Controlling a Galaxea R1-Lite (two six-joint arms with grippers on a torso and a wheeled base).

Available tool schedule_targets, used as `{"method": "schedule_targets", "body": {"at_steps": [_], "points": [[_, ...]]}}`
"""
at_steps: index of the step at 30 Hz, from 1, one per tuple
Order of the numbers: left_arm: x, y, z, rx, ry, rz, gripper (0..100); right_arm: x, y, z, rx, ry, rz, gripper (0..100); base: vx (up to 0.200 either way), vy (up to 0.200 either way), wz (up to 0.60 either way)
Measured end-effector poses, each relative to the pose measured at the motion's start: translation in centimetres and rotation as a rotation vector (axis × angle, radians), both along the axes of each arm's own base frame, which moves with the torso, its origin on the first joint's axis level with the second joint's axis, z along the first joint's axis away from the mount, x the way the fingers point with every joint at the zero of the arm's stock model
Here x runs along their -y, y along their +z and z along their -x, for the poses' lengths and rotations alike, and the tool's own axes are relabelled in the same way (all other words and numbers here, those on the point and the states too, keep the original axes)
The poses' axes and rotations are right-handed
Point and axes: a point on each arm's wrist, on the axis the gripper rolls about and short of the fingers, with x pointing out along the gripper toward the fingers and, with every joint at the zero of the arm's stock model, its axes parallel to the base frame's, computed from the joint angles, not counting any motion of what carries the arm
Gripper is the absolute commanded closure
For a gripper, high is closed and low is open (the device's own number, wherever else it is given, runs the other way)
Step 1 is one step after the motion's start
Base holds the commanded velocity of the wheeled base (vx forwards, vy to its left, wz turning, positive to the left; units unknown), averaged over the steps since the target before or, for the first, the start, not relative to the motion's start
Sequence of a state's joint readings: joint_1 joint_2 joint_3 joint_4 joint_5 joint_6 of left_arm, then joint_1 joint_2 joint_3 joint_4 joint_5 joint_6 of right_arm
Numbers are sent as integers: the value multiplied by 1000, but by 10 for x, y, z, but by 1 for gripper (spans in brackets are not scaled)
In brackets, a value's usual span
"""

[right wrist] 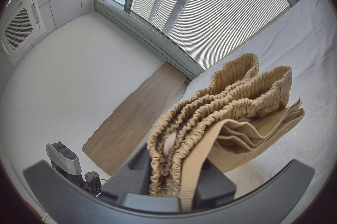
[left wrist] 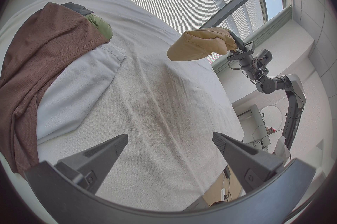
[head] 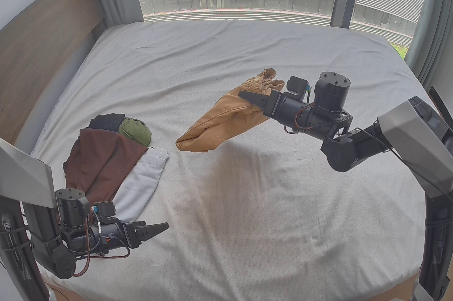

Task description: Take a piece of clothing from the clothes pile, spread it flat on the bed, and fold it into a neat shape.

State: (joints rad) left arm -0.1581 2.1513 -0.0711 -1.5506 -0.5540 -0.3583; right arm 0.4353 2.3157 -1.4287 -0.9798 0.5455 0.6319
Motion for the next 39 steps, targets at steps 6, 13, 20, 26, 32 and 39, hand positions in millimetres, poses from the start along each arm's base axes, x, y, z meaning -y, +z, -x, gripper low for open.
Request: {"method": "schedule_targets", "body": {"at_steps": [6,13,20,26,32,39], "points": [[0,0,0,-2,1,0,0,-5,1,-12,3,-2,-1,100,0,0,0],[-1,-1,1,-7,2,0,0,-15,7,-28,26,-4,-7,100,0,0,0],[-1,-2,1,-15,3,-1,0,-28,-15,-45,40,1,10,100,0,0,0],[-1,-3,2,-20,0,1,0,-25,-73,-55,2,-13,85,100,0,0,0],[-2,-3,3,-24,-4,3,0,-3,-132,-45,-72,-40,144,100,0,0,0],[-1,-3,3,-25,-8,3,0,31,-166,-24,-120,-81,171,100,0,0,0]]}}
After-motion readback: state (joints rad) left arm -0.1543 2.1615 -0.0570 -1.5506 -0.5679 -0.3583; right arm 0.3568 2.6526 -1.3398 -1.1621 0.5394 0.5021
